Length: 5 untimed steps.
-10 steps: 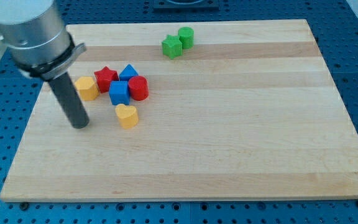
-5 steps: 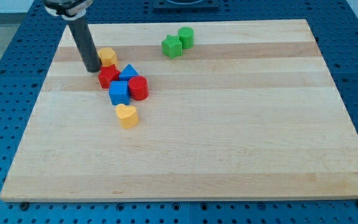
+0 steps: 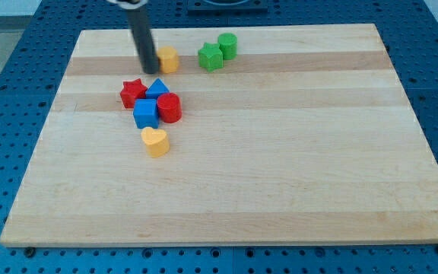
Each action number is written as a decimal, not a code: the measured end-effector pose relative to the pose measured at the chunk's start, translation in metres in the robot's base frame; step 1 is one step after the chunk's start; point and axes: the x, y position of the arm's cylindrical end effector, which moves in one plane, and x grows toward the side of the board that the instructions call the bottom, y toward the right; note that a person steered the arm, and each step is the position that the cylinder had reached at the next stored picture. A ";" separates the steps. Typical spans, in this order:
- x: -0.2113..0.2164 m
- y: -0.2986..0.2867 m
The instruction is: Move the yellow hexagon left to the green star
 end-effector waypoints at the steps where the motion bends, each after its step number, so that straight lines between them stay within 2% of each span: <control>1: -0.001 0.032; 3: 0.001 0.027; 5: -0.032 -0.076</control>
